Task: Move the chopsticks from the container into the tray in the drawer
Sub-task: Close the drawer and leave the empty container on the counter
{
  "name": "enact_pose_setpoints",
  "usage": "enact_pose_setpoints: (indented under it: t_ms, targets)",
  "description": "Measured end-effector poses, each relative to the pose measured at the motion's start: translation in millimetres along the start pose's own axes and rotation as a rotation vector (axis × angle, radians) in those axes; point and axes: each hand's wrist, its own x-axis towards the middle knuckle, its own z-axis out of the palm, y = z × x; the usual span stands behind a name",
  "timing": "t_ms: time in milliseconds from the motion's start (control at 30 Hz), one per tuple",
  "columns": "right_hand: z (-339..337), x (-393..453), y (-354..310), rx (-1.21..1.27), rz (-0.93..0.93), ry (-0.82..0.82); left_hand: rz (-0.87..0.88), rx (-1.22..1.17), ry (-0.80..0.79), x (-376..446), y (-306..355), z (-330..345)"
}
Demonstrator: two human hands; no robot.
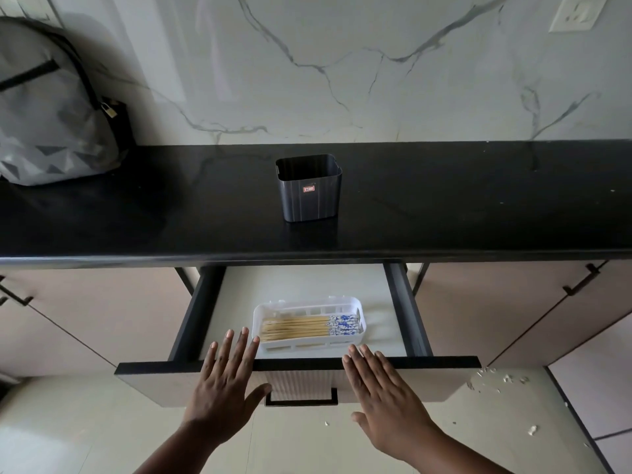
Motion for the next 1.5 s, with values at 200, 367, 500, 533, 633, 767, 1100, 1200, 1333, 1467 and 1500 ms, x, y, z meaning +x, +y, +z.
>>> enact_pose_setpoints:
  t_ms: [200, 367, 500, 533, 633, 767, 1100, 1200, 1333, 1467, 1500]
  targets:
    - [-14.4, 31.2, 10.3, -0.013, 0.042, -0.07, -0.006, -0.003, -0.034, 33.7, -10.9, 3.5]
    - [-15.6, 69.3, 21.9, -0.073, 0.096, -0.134, 0.024, -0.005, -0.017, 73.6, -25.8, 8.0]
    - [-20.2, 98.0, 26.7, 0.007, 0.207, -0.186, 0.072, -0.014, -0.006, 104.1, -37.3, 4.9]
    - [-21.4, 103.5, 27.4, 0.04, 0.239, -0.174, 0.077, -0.02, 0.005, 110.4, -40.1, 3.4]
    - [-23.2, 114.5, 26.7, 0.06, 0.324, -0.11, 0.167, 0.0, 0.051, 121.5, -52.3, 1.4]
    - [-18.1, 118.5, 26.2, 0.052, 0.329, -0.127, 0.316, 0.02, 0.054, 118.6, -68.8, 10.1]
    - [-12.4, 156.4, 45.5, -0.009, 0.31, -0.062, 0.237, -0.034, -0.115, 139.7, -84.4, 4.7]
    - [-14.9, 161.5, 54.7, 0.008, 0.294, -0.009, 0.255, -0.021, -0.148, 146.4, -85.3, 3.8]
    - [-7.7, 168.0, 70.4, -0.046, 0.248, -0.023, 0.258, -0.016, -0.097, 156.9, -89.5, 3.5]
    - [-0.7, 173.1, 80.9, -0.107, 0.18, -0.073, 0.196, 0.006, -0.114, 167.9, -85.7, 8.7]
    - [2.3, 174.7, 83.7, -0.124, 0.166, -0.086, 0.186, 0.034, -0.166, 170.4, -84.3, 8.6]
